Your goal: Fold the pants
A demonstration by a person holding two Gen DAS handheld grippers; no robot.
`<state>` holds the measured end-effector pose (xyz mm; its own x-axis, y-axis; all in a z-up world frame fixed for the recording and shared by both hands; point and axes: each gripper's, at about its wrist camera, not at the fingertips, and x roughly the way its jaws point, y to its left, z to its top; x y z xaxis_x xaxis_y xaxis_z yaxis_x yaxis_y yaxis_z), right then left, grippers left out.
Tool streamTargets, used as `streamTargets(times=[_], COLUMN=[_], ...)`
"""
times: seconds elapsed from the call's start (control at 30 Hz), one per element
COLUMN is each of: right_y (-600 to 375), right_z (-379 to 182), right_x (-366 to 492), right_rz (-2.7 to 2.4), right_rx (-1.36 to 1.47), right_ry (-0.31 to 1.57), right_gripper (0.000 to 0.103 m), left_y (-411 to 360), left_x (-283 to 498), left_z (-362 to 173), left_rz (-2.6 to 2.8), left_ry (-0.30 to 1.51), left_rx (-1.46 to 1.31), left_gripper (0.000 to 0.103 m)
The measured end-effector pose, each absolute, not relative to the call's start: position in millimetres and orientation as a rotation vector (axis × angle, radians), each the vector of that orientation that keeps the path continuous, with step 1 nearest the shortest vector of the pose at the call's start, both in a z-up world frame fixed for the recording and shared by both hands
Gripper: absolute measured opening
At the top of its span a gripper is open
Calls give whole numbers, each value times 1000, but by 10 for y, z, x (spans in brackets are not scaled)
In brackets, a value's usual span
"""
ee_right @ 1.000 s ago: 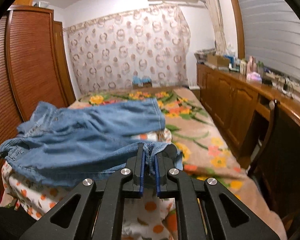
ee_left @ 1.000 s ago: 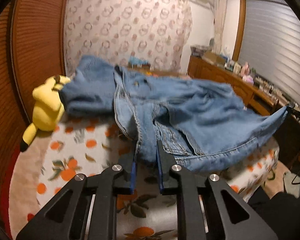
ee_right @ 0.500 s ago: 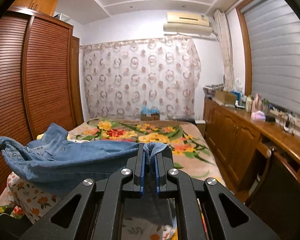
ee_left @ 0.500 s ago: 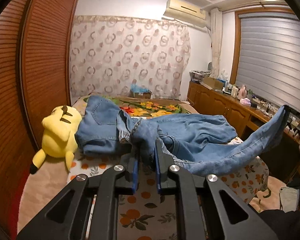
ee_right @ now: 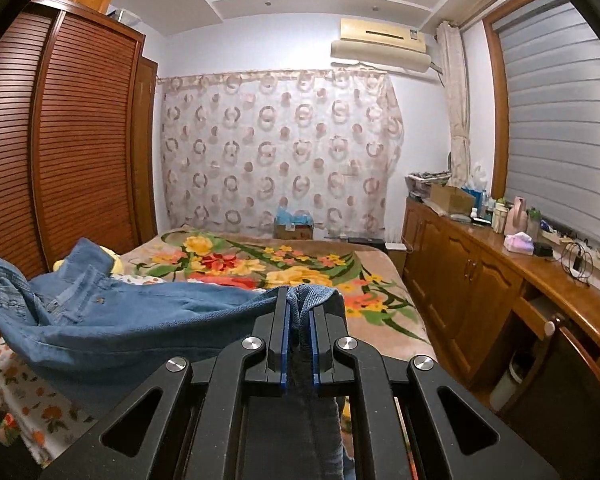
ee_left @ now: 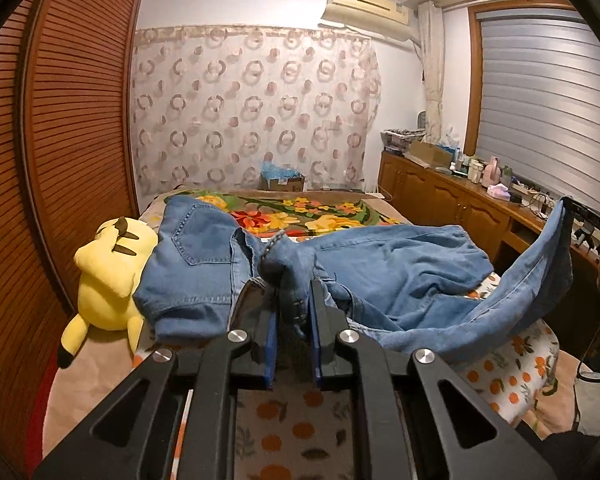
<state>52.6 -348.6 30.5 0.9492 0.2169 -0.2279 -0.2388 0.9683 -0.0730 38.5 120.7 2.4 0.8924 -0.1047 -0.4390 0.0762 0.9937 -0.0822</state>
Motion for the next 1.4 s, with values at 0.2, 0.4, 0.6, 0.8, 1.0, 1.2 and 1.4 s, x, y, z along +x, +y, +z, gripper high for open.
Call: streamTargets(times=[0.2,0.4,0.6,0.8,1.0,1.2,1.4], right_y=[-3336,-3315,-3291,-3205,-3074,-3025,-2796], right_z=[191,348,633,949,1049,844,672], right_x=[930,1277,1469,1684,1958,2336,2768], right_rz=[220,208,198,181,165,153,128], right_rx=[-114,-105,-102,-125,-147,-117,-170], right_ry=[285,318,272,222,205,212,271], right_gripper=[7,7,7,7,7,7,7], left_y=[1186,1202,1201,1215,1222,1247,1276], left_x=[673,967,1266,1607,1984,2421,2823], left_z=[-93,-139,-35,148,233,189,8], left_rz=[-102,-99,-93,-82,-65,-33,9], left_ry=[495,508,473,437,429,458,522], left_rx=[-61,-73,-91,-83,-82,-82,-72], left_gripper=[14,14,14,14,14,14,14])
